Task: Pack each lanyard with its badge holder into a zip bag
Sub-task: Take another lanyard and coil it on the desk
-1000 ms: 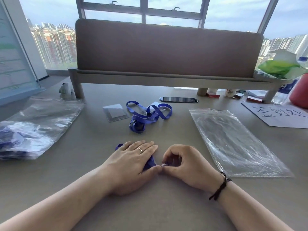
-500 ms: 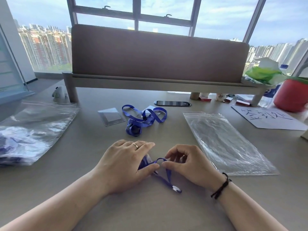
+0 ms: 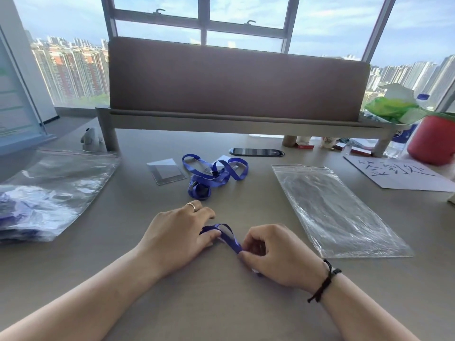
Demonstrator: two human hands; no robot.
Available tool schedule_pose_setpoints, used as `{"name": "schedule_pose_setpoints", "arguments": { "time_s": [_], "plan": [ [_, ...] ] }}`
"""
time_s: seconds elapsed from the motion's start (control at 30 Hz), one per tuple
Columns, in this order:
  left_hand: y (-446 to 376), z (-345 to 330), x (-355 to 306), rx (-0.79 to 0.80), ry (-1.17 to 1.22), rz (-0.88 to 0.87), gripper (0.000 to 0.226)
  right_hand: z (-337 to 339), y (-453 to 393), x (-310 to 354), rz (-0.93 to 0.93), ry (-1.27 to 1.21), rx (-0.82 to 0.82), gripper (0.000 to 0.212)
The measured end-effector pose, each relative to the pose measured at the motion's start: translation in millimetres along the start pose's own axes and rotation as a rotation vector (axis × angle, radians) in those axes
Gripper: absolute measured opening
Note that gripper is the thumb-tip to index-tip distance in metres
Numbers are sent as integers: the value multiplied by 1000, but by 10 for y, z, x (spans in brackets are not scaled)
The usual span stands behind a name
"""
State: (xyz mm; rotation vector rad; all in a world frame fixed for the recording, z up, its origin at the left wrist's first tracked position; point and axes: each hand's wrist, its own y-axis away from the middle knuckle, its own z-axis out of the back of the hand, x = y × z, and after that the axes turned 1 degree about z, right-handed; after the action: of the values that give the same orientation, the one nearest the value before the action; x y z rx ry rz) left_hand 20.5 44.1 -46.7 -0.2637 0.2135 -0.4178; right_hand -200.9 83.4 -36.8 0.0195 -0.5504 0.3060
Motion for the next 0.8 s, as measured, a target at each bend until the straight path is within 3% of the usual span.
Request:
{"name": "schedule_pose_setpoints", "arguments": {
  "time_s": [0.13, 0.23, 0.37, 0.47, 0.63, 0.8],
  "plan": [
    [-37, -48, 75, -31, 275, 90, 28, -13, 3, 130, -20, -17, -6, 10],
    [-73, -46, 84, -110, 495, 217, 11, -12, -67, 284, -67, -273, -29, 7],
    [-182, 11, 129, -129, 715, 449, 31, -75, -209, 572, -115, -618, -25, 16],
    [-210, 9, 201, -89, 895, 536, 37, -223, -320, 747, -84, -581, 49, 16],
    [-203, 36, 233, -92, 742, 451, 39, -282, -389, 689, -120, -601, 160, 7],
    [-107, 148, 160, 31, 457, 240, 34, 33, -321, 314, -125, -549, 70, 5]
  ]
}}
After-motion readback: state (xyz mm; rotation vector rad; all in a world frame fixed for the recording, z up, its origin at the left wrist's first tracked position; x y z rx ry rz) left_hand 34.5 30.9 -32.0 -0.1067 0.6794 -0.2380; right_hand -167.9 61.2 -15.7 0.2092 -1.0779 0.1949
